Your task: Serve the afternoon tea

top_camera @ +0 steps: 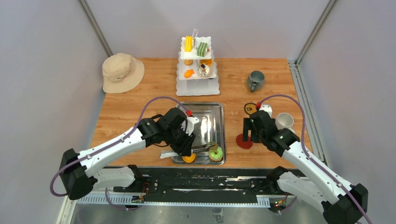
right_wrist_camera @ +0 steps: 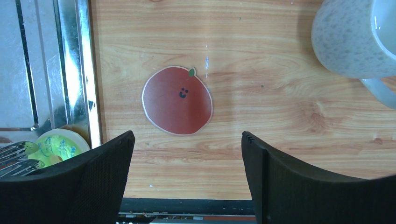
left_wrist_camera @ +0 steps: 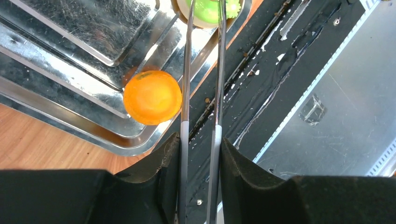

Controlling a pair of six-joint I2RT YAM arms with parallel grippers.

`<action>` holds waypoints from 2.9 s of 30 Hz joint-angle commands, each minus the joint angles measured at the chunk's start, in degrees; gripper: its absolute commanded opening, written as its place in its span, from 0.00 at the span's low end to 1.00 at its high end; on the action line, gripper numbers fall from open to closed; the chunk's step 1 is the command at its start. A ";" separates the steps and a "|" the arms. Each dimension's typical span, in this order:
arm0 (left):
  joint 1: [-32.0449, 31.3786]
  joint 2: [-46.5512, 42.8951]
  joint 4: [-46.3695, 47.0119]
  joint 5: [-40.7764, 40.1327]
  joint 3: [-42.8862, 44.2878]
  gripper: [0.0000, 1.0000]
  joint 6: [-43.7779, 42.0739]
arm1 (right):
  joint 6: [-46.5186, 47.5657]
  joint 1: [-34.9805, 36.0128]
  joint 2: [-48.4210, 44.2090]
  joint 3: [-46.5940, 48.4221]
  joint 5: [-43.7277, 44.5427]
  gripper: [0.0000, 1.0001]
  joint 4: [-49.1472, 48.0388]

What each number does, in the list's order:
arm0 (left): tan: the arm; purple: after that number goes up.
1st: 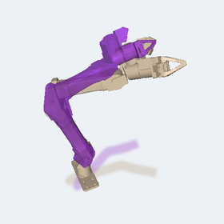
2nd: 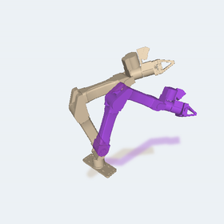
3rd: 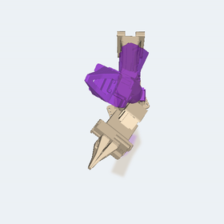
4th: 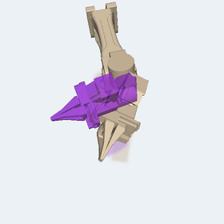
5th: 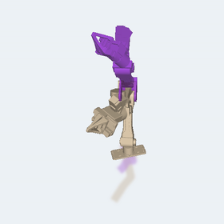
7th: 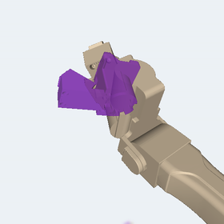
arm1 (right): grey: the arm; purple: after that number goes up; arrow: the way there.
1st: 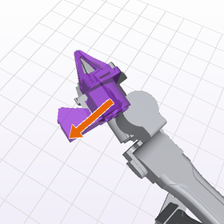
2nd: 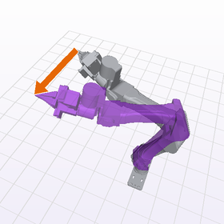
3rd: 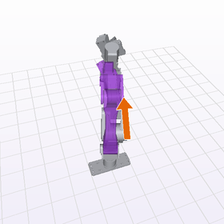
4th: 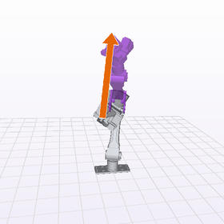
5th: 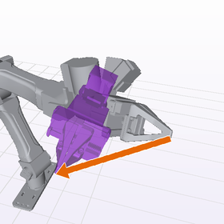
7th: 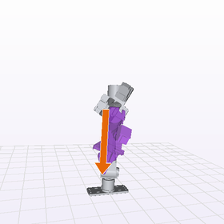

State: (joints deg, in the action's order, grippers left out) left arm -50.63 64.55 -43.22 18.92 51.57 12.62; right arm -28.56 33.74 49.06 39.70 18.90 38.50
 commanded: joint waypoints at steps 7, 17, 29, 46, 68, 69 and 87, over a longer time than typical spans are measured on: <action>-0.61 1.55 0.40 2.00 0.41 0.37 -1.04 | -0.17 0.44 0.07 1.08 -0.35 0.84 -0.49; -0.61 0.89 0.38 -4.03 1.66 0.39 -1.30 | -1.40 0.38 0.02 0.01 -1.49 0.83 -0.84; -0.61 1.48 -2.36 -1.52 3.45 0.42 -1.60 | -1.07 0.43 -0.31 -0.19 -1.76 0.83 -1.18; -0.61 7.88 -0.40 -0.29 5.60 0.37 -2.20 | -1.39 0.39 -0.41 -1.15 -1.42 0.83 -1.06; 1.96 4.00 1.75 -14.50 10.26 0.00 2.78 | -0.94 0.37 -3.78 -2.91 -0.19 0.83 -1.37; 3.07 3.92 3.30 -15.05 10.30 0.00 3.96 | -0.97 0.37 -4.06 -3.06 -0.10 0.83 -1.38; 14.24 14.09 30.90 -26.45 10.47 0.00 23.86 | -1.06 0.44 -5.82 -1.69 0.66 0.83 1.03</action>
State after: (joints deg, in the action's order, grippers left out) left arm -36.60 75.22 -21.47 -5.43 59.90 32.05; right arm -29.19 33.74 44.45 37.39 17.76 37.74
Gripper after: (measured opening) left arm 0.347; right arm 0.834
